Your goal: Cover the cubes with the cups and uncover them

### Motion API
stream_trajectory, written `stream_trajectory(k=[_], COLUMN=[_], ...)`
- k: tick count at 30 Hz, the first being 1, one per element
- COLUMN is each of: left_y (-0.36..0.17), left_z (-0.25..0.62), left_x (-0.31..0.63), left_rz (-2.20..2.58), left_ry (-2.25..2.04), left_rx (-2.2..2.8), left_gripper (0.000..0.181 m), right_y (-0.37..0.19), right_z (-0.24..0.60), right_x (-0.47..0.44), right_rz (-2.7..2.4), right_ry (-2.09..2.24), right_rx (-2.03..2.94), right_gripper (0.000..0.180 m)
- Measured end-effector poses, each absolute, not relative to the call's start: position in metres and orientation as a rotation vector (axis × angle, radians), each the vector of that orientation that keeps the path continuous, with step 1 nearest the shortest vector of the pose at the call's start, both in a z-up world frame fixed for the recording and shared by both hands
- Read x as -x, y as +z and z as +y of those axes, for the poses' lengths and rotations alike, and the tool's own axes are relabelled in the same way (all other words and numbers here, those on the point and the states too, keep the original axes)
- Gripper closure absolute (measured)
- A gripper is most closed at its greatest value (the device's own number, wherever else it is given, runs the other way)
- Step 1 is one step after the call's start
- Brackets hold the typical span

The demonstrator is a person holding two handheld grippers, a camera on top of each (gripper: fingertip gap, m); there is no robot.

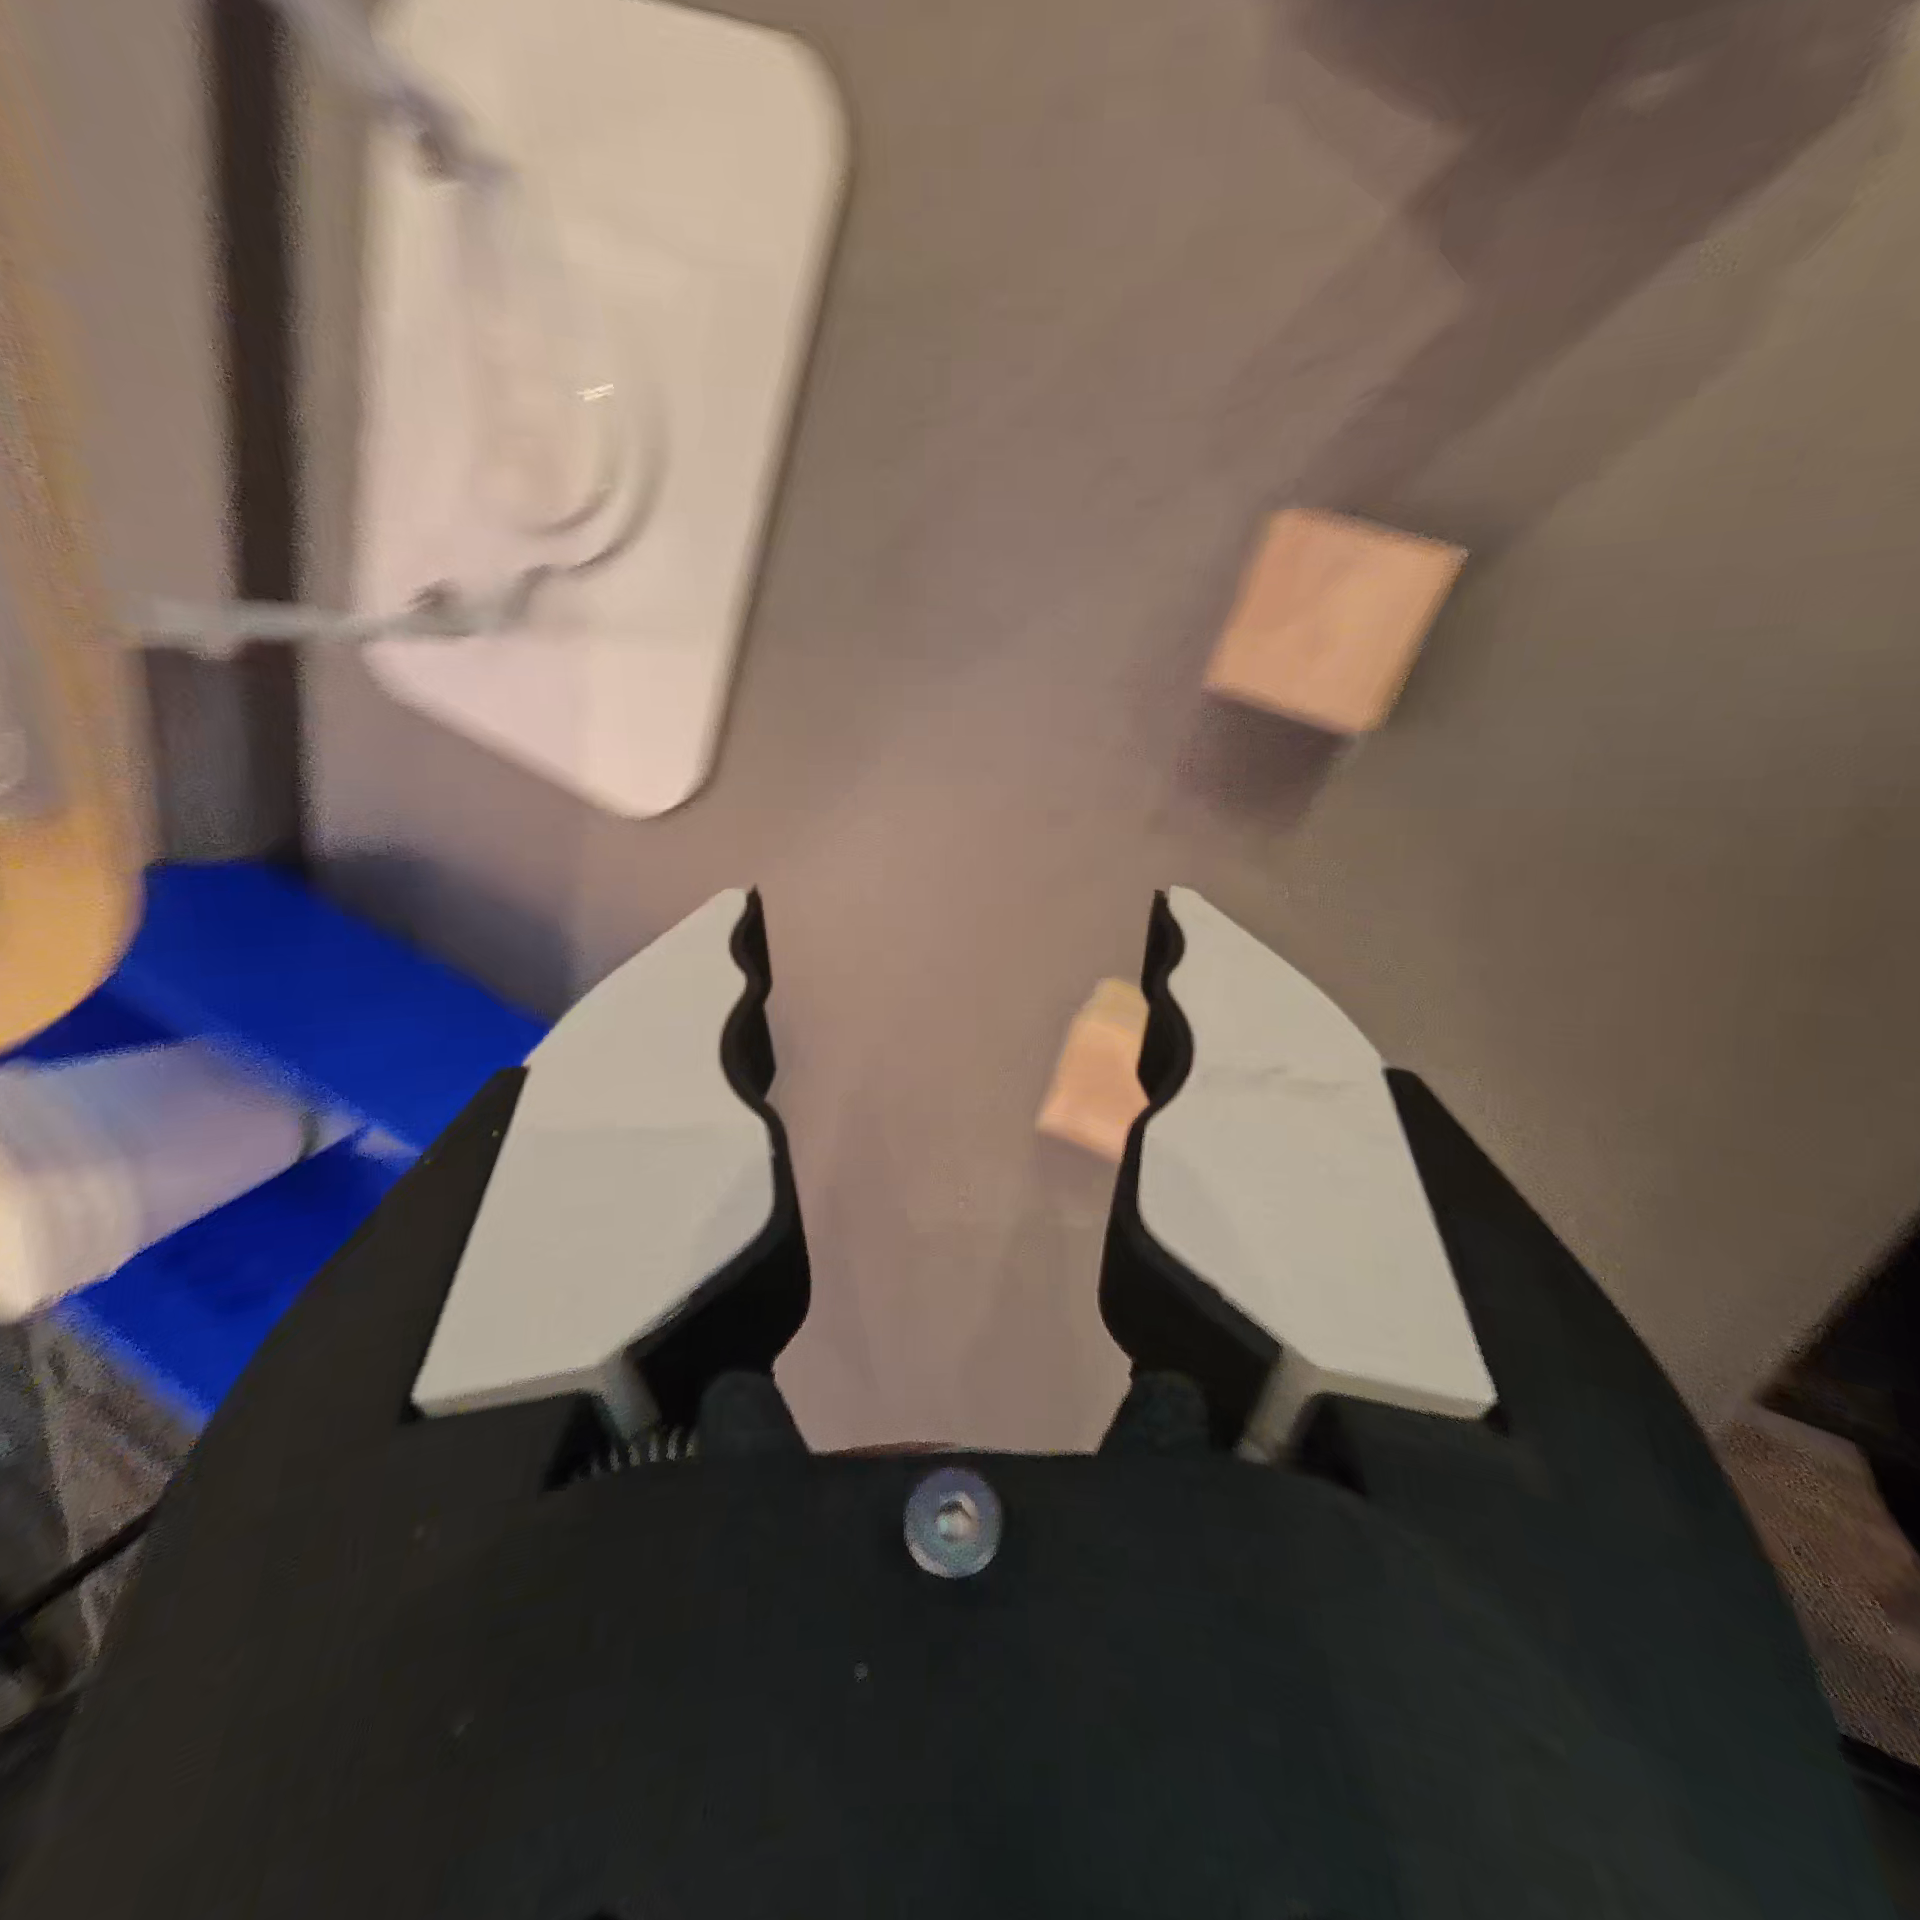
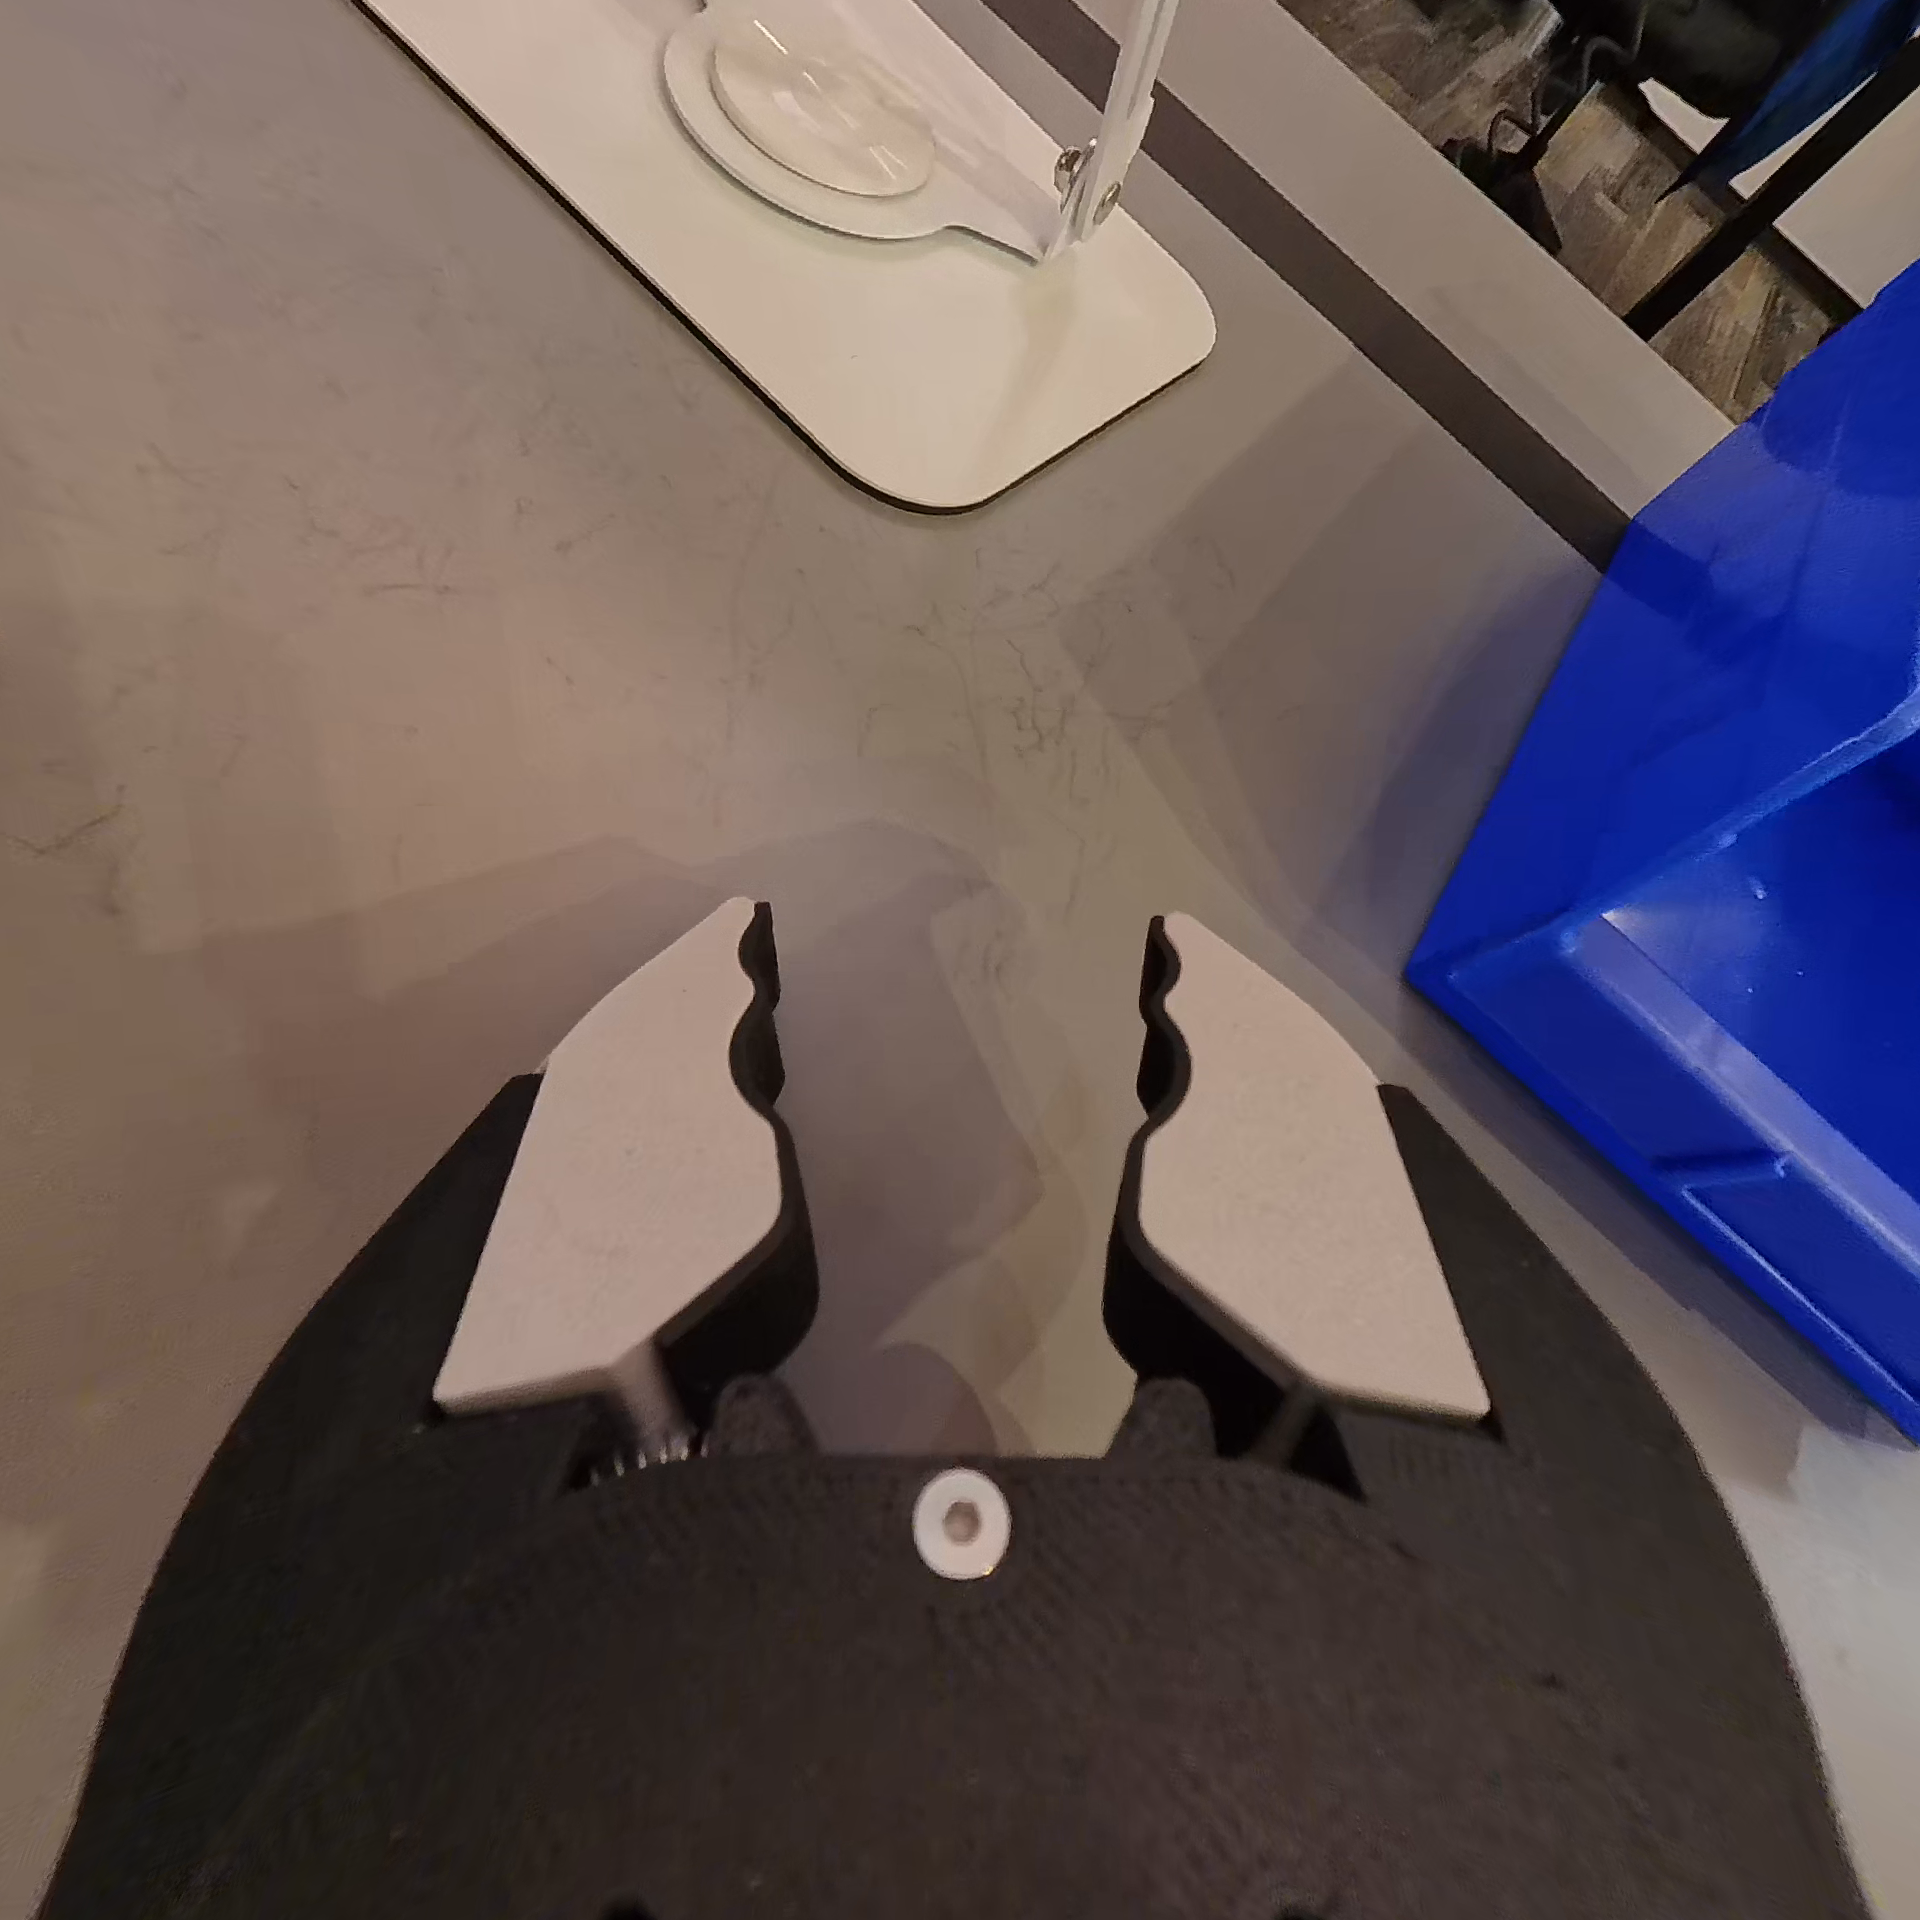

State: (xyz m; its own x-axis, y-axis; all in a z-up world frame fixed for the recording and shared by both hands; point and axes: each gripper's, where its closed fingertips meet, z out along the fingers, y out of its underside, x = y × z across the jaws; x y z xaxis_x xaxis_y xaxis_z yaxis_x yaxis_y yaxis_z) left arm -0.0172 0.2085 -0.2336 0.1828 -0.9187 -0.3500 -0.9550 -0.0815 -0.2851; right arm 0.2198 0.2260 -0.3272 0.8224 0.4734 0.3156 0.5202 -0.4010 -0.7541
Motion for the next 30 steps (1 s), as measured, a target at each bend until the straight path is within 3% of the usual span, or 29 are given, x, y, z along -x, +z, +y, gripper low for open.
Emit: stream_trajectory(k=[1,5,11,30], left_y=[-0.22,-0.192,-0.232,-0.314], left_z=[0.225,0.284,0.351,0.39], left_x=[0.038,0.117,0.199,0.21], left_rz=[1.69,1.599,1.787,2.206], left_ry=[0.144,0.201,0.371,-0.032], left_rx=[2.02,1.993,1.976,2.037], left_gripper=[0.115,0.127,0.122,0.121], right_y=[-0.327,-0.327,-0.326,-0.326], right_z=[0.226,0.226,0.226,0.226], right_x=[-0.22,-0.22,-0.219,-0.219], right_rz=[-0.731,-0.73,-0.736,-0.748], right_ry=[-0.063,-0.066,-0.077,-0.091], right_rx=[2.059,2.059,2.05,2.038], right_gripper=[0.112,0.113,0.114,0.12])
